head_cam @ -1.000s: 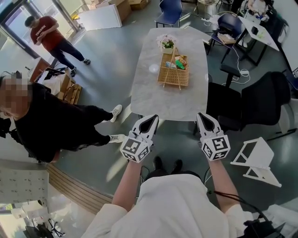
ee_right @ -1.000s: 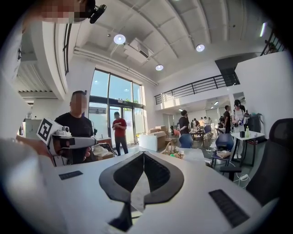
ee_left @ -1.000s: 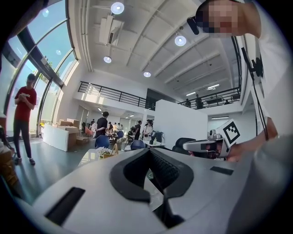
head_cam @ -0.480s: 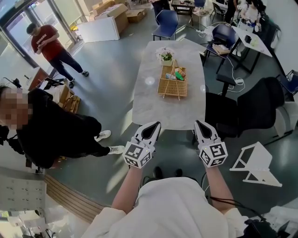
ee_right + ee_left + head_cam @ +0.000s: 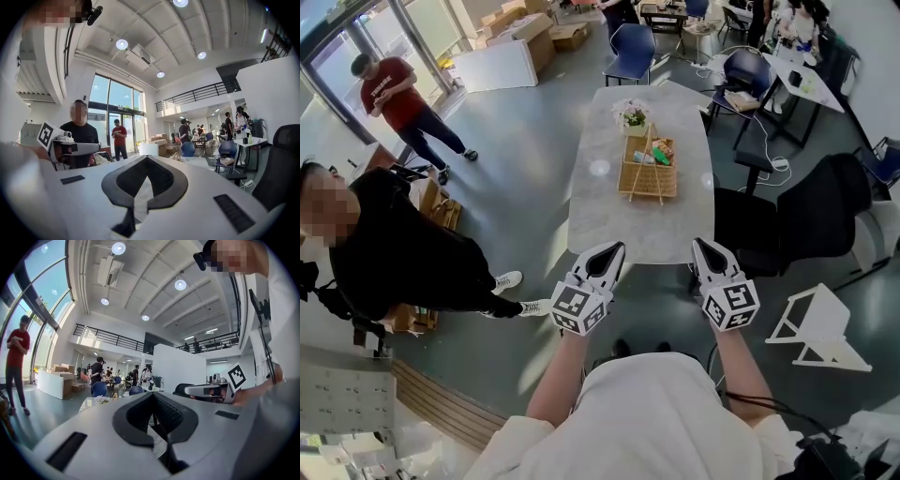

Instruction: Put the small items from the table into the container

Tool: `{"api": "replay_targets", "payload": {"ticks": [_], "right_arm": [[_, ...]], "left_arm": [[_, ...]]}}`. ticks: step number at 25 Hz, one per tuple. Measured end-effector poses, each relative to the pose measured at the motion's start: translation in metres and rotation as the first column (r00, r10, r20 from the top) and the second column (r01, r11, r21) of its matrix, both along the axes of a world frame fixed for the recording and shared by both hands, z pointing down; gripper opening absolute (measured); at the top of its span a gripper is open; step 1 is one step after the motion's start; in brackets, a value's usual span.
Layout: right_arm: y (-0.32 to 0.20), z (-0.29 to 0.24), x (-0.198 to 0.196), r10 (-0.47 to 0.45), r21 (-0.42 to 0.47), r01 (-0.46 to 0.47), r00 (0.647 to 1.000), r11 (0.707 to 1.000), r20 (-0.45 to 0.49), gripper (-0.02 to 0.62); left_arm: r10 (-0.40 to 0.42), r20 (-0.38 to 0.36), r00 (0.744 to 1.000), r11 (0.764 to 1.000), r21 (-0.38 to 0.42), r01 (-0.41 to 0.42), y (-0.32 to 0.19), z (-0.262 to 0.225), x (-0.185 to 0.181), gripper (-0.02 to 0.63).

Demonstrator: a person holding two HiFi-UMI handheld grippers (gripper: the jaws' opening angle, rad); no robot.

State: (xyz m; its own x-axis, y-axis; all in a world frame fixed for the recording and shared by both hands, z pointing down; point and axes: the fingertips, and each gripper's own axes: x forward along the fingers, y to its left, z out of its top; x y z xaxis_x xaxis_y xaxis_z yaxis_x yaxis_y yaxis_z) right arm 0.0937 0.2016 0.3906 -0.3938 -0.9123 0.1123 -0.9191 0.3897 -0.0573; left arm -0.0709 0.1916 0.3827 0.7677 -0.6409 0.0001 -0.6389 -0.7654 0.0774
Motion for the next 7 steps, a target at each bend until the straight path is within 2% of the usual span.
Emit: {"api": "replay_targets", "payload": {"ticks": [7], "right_arm": [[-0.003,0.001,-0.002,-0.004,-0.009,0.004,1.000,1.000,-0.004,0.012]], "left_arm": [[0.026,-0.004,1.000,1.000,0.001,-0.026,-0.002,-0.001,0.011,0.006]]}}
